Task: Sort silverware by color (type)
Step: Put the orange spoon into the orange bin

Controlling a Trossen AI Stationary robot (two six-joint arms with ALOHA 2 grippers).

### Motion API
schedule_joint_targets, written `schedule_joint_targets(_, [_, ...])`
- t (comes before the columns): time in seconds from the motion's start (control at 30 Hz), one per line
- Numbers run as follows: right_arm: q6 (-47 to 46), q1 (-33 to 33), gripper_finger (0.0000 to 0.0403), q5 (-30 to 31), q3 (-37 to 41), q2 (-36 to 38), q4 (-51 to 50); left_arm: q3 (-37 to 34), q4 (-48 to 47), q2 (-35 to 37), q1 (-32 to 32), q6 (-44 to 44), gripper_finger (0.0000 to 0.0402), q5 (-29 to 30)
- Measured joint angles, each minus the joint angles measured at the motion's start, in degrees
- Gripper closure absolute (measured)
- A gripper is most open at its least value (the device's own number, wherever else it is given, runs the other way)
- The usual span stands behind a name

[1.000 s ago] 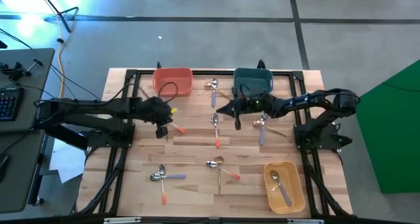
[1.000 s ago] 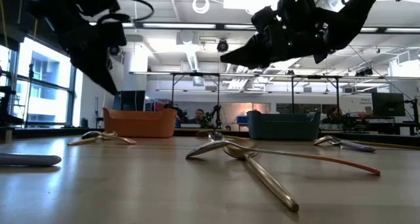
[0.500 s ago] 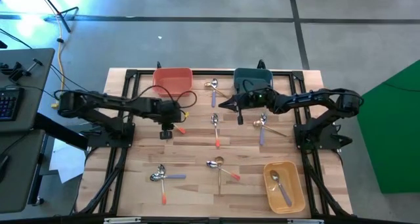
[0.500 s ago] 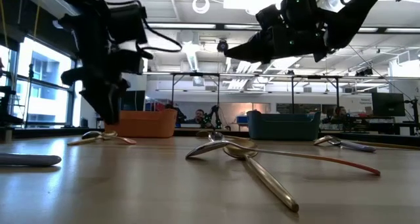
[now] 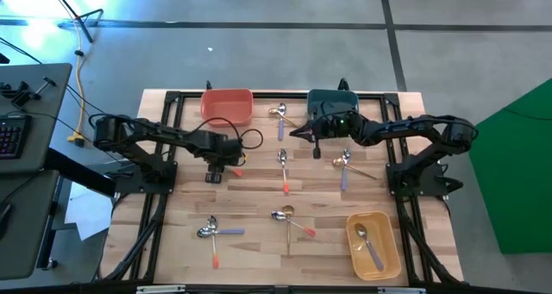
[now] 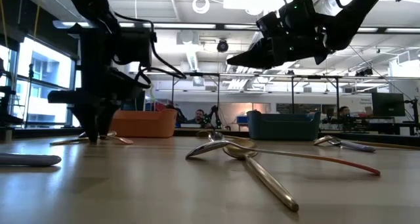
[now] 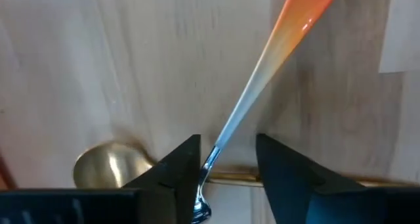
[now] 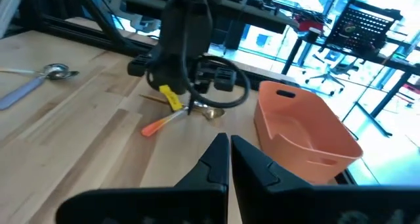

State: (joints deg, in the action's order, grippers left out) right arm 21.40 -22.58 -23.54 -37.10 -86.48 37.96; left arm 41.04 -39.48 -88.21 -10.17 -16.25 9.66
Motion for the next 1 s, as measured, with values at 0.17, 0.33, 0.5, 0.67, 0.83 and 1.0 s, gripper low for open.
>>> schedule_joint_targets(0.17, [0.2,0.1,0.0403,-0.1,0.0,0.0,-0.7,0.4,-0.1,0.1,0.0,-3.2,0.0352,-0.9])
schedule_joint_targets(0.33, [-3.2,0.1,0.0403,0.0,0.0,0.0,0.9,4.1,-2.7,0.7,-0.4,-5.1,0.0391,2.3])
schedule_joint_targets(0.5, [-3.4,0.2,0.0403,0.0,0.0,0.0,0.9,10.5,-8.3,1.3,-6.3,-8.2,0.0397,5.3])
schedule_joint_targets(0.67, [-6.6,0.4,0.0403,0.0,0.0,0.0,0.4,18.8,-9.4,1.3,-18.8,-11.5,0.0398,3.5])
schedule_joint_targets(0.83, [-7.6,1.6,0.0403,0.9,0.0,0.0,0.4,24.4,-6.5,1.3,-30.0,-10.2,0.0399,2.4])
schedule_joint_targets(1.0, [-7.5,2.9,0.0403,1.3,0.0,0.0,-2.2,25.2,-3.6,1.3,-37.4,-6.3,0.04,-2.1])
